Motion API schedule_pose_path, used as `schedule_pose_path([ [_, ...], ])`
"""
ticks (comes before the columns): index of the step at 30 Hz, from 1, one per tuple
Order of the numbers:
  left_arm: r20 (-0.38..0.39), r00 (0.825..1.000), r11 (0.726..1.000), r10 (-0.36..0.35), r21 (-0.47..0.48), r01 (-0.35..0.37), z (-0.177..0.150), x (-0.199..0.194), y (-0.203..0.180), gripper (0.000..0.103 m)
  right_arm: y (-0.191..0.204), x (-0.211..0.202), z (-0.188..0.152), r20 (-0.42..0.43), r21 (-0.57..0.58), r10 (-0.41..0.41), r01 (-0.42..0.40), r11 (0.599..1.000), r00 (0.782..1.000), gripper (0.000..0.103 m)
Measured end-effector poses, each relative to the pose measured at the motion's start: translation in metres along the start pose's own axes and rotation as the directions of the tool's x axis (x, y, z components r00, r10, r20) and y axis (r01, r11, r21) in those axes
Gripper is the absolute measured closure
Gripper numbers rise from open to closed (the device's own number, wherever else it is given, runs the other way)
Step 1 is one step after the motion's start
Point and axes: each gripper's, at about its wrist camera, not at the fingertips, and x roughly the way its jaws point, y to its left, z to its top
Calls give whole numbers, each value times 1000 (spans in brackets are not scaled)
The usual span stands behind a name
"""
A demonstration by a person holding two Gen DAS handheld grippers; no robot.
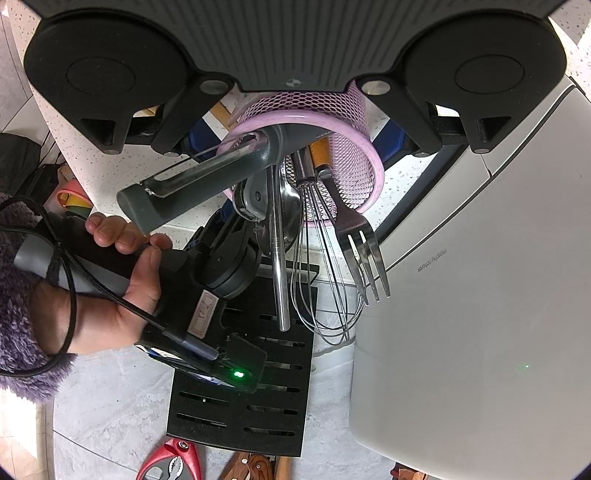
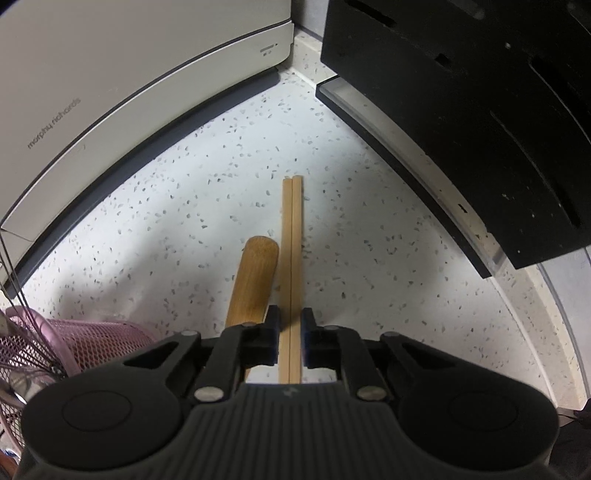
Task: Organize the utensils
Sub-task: 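Lift the chopsticks with the right gripper and carry them over the cup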
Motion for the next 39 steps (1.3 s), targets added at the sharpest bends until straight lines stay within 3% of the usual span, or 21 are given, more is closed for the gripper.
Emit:
schedule_pose_path([
  [7,1,1000,1000,1,-1,-1,0,0,0,4,-13,-32,-20,101,-14,58,-57,998,993,95],
  [12,1,1000,1000,7,-4,-7,-1,0,-1,4,-18,-62,-41,200,-26,92,-88,996,976,95],
  [15,-2,1000,1000,6,-1,-6,0,-1,-1,4,-21,-83,-52,281,-31,110,-106,994,953,95],
  [19,-5,1000,1000,4,0,-4,0,-1,-3,4,-25,-117,-70,404,-31,155,-156,987,901,95],
  [22,-6,1000,1000,1,0,-1,1,-1,-4,4,-23,-143,-84,516,-57,174,-169,984,839,95],
  [26,-11,1000,1000,-5,5,5,1,-3,-7,4,-17,-173,-101,654,-97,200,-181,979,730,95],
  [29,-17,1000,1000,-7,7,7,0,-5,-8,4,-13,-191,-112,737,-119,223,-202,972,637,95],
  [34,-21,1000,1000,-6,7,6,-1,-7,-11,4,-2,-209,-131,853,-171,258,-224,960,453,95],
  [37,-23,1000,1000,-5,6,6,-1,-8,-11,4,2,-204,-136,878,-180,281,-275,944,388,95],
  [39,-26,1000,1000,-6,4,6,0,-7,-11,4,4,-198,-138,885,-193,294,-291,937,361,95],
])
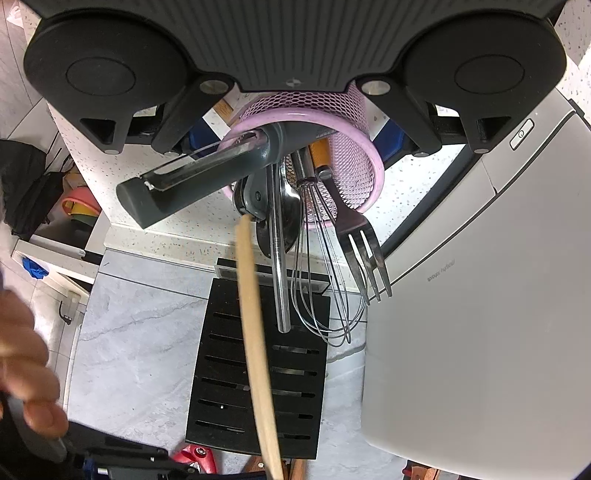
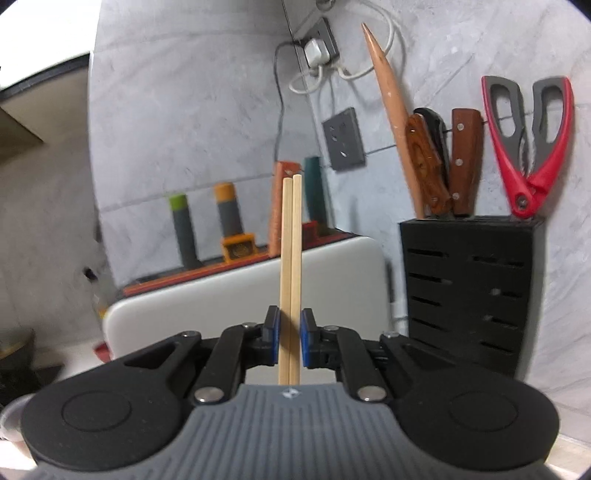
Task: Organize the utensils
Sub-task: 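Lift the chopsticks with the right gripper and carry them over the cup, then lower the chopsticks into the pink cup and open the right gripper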
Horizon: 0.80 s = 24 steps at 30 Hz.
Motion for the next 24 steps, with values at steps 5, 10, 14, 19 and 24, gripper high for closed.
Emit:
schedule_pose_path([
  [5,-2,1000,1000,5,-3,-5,1,0,-1,4,-5,-5,-25,52,46,35,-38,998,998,95],
  [10,-4,1000,1000,8,-4,-8,1,1,-2,4,-9,-9,-51,107,64,52,-59,996,993,95],
  [14,-7,1000,1000,7,-8,-7,2,1,-2,4,-6,-15,-68,131,16,37,-39,999,991,95],
  [19,-6,1000,1000,12,-12,-12,1,2,-2,4,-11,-23,-83,119,32,48,-52,998,992,95],
  [24,-7,1000,1000,12,-12,-12,1,1,-1,4,-14,-31,-97,81,49,72,-77,996,994,95],
])
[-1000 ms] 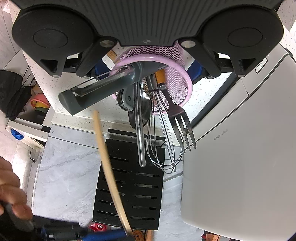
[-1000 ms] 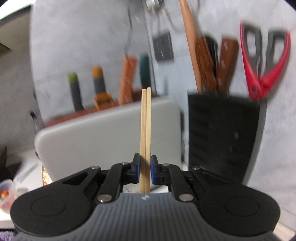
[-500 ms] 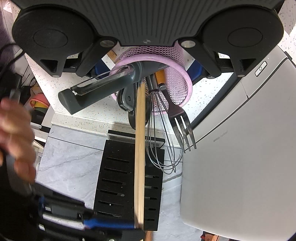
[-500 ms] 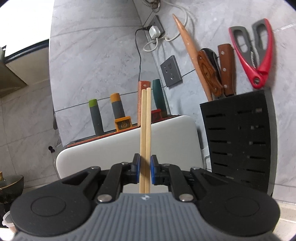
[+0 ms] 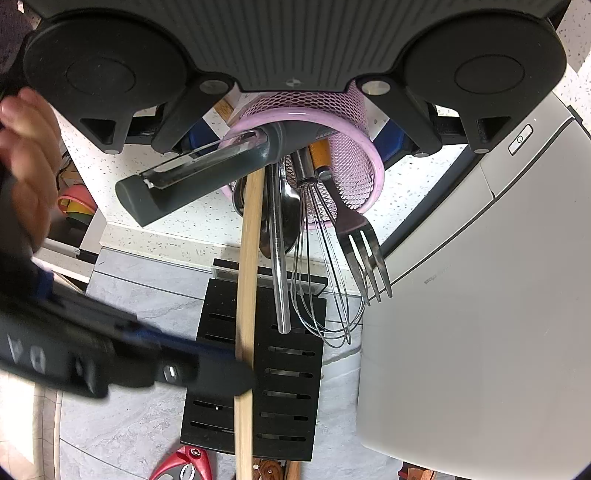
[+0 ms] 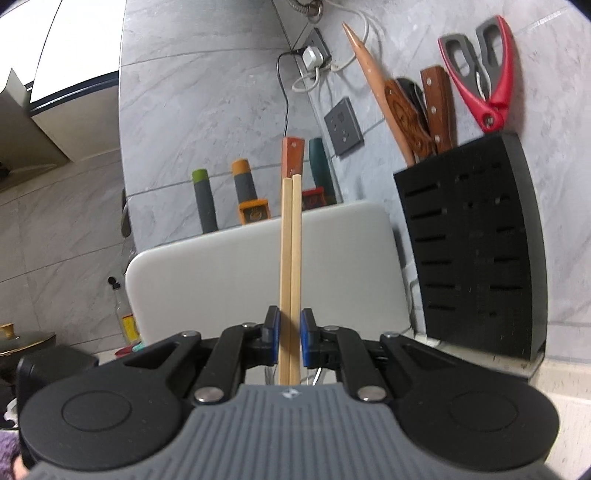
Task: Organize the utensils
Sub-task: 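Lower the chopsticks into the pink cup and open the right gripper, then move the right gripper to the wooden spatula and grasp its handle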
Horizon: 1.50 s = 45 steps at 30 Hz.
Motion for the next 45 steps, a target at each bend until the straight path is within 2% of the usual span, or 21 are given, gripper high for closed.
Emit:
schedule_pose_path([
  [8,1,1000,1000,-1,-1,1,0,0,1,4,-5,-1,-14,-121,29,8,-5,1000,993,94],
  [12,0,1000,1000,-1,-1,1,0,0,1,4,-7,-2,-11,-144,38,13,-8,999,990,94],
  [16,0,1000,1000,-2,-1,2,1,0,1,4,-5,-2,-5,-153,34,10,-5,999,988,88],
  [18,1,1000,1000,-3,-2,3,0,0,1,4,-5,-4,-1,-153,28,11,-7,1000,988,75],
  [19,1,1000,1000,-4,-4,4,0,0,2,4,-5,-6,1,-153,24,12,-8,1000,988,72],
  [24,4,1000,1000,-6,-8,6,1,0,3,4,-6,-12,13,-200,-38,-14,6,999,980,69],
  [28,10,1000,1000,-6,-10,6,0,0,4,4,-5,-9,25,-286,-114,-71,40,993,956,69],
  [34,23,1000,1000,-15,-23,16,-1,-2,8,5,-2,6,40,-407,-198,-170,94,976,898,68],
  [37,22,1000,1000,-11,-13,11,-1,-3,9,5,-7,18,46,-468,-173,-188,119,978,864,69],
  [43,24,1000,1000,21,8,-21,-2,-1,10,5,-28,62,35,-634,-161,-269,217,963,725,69],
  [45,25,999,1000,25,7,-25,-1,-1,12,5,-38,78,27,-692,-134,-258,231,964,674,69],
])
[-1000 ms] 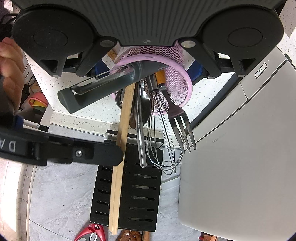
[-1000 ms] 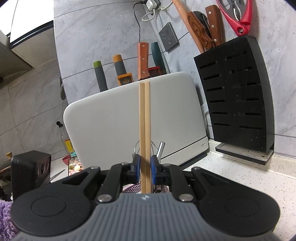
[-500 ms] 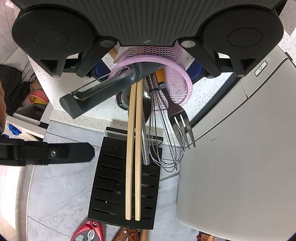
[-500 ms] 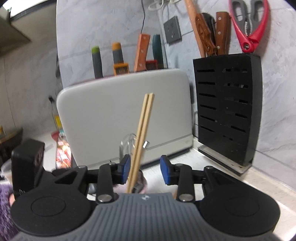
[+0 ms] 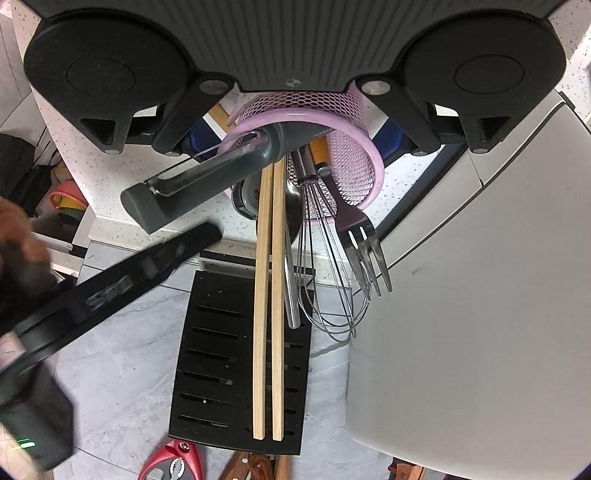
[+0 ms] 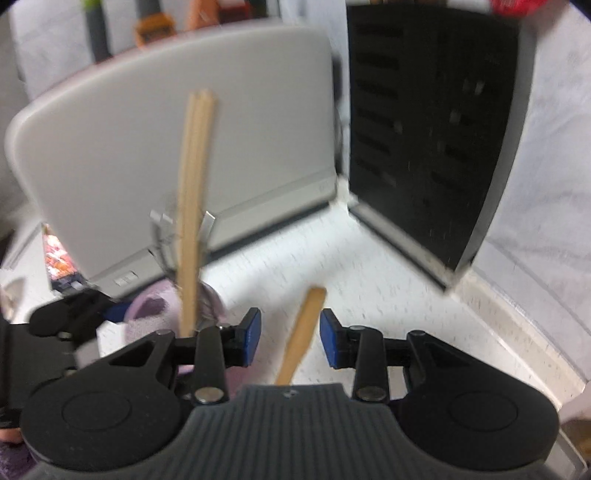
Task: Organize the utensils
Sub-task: 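Move the right gripper to the wooden spatula and grasp its handle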
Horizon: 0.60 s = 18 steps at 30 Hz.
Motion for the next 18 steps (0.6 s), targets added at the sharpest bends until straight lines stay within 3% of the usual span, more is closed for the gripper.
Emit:
schedule_pose_path([
  [3,3,1000,1000,9,-4,-9,1,2,2,5,-5,30,6,-119,61,28,-21,998,992,69],
  [11,8,1000,1000,10,-2,-10,1,4,11,5,-4,94,20,-314,89,-39,70,994,949,70],
  [18,18,1000,1000,6,3,-6,-3,2,13,5,4,123,28,-380,60,-112,145,988,918,73],
])
